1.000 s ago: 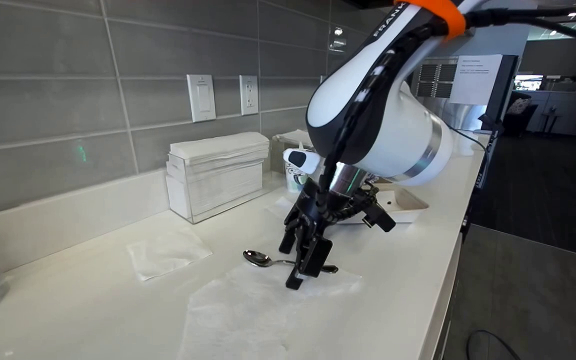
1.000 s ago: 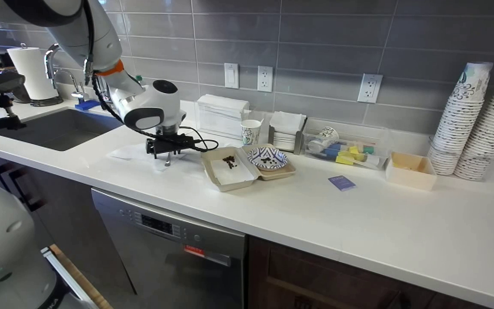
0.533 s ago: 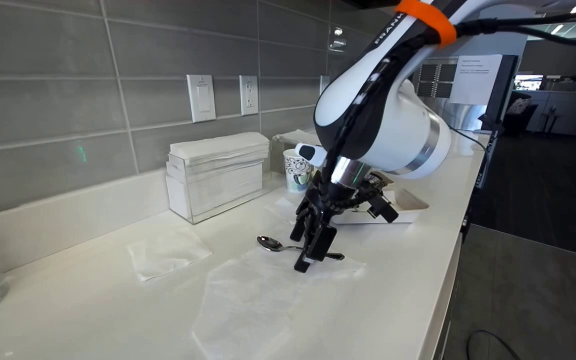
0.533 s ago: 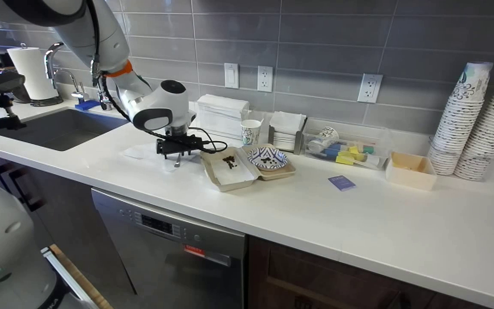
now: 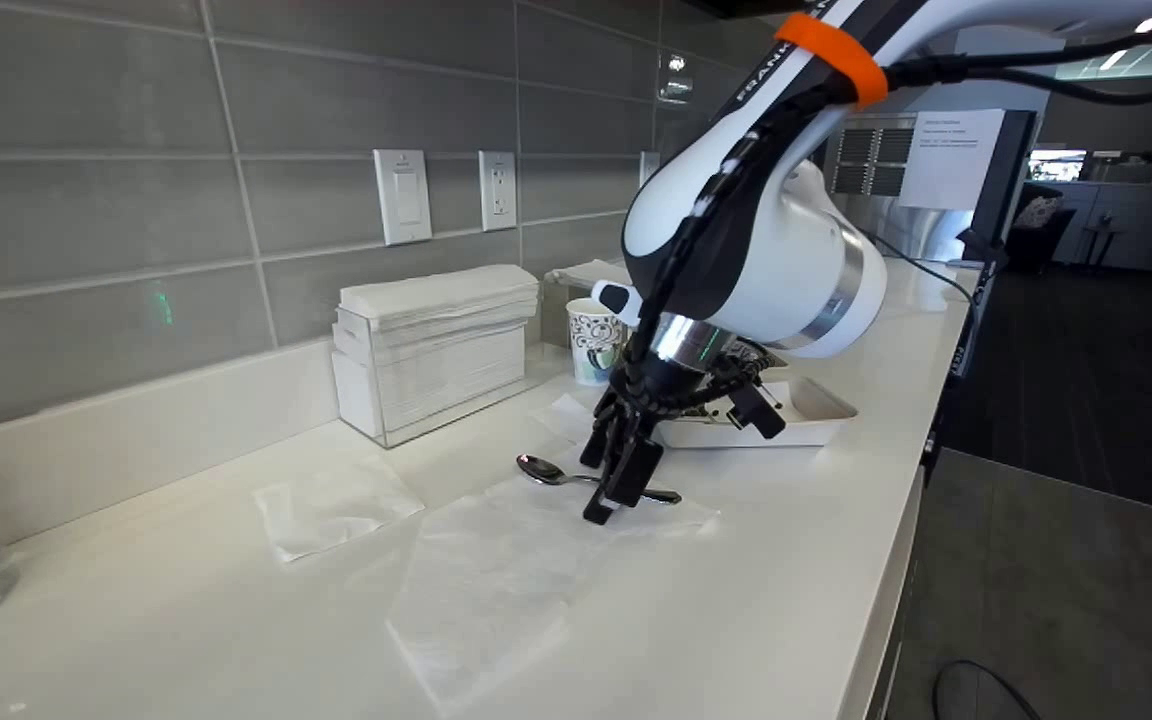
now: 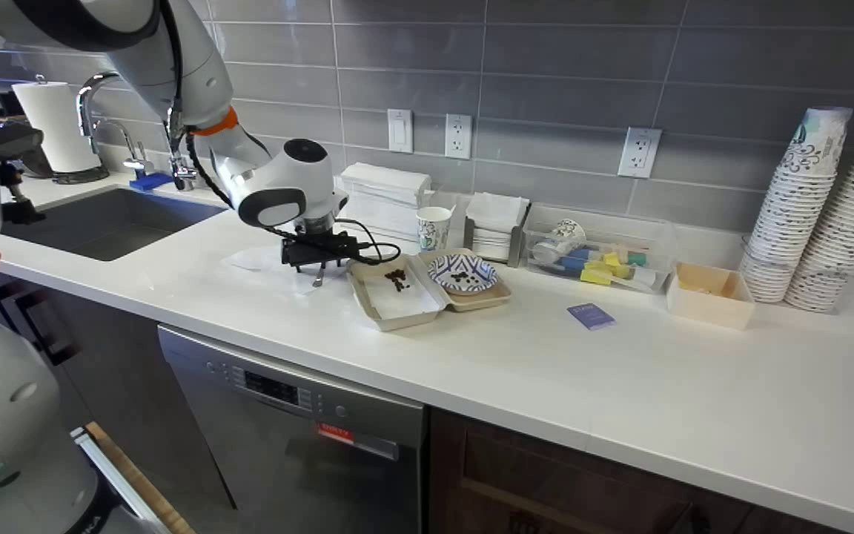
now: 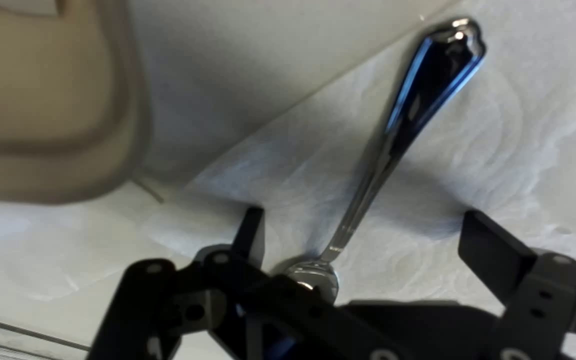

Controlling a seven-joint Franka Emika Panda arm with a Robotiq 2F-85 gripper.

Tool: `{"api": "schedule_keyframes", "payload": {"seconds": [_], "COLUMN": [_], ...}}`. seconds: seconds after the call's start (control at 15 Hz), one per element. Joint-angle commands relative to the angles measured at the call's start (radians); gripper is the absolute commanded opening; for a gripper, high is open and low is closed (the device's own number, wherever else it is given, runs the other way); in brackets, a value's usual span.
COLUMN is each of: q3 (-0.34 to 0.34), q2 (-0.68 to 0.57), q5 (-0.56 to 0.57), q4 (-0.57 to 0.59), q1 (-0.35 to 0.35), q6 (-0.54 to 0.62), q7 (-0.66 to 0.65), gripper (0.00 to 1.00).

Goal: Move the silver spoon to the right.

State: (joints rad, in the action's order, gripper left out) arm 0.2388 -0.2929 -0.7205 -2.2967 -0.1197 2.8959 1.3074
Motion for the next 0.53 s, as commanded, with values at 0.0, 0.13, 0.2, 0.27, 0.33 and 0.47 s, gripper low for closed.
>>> {"api": "schedule_keyframes", "payload": {"seconds": [0.0, 0.13, 0.2, 0.27, 0.33, 0.47], "q3": [-0.021, -0.03, -0.031, -0.029, -0.019, -0.008], "q2": [-0.079, -0.097, -0.103, -0.111, -0.12, -0.13], "q5": [0.025, 0.03, 0.026, 0.017, 0.003, -0.014], "q4": [0.05, 0.067, 0.077, 0.087, 0.098, 0.116], "q1": [-0.026, -0.034, -0.035, -0.034, -0.028, -0.022], "q6": [0.06, 0.071, 0.074, 0.077, 0.082, 0.1], "q7": [-0.042, -0.061, -0.066, -0.066, -0.057, -0.049], "gripper": [1.0, 1.0, 1.0, 1.0, 1.0, 1.0]}}
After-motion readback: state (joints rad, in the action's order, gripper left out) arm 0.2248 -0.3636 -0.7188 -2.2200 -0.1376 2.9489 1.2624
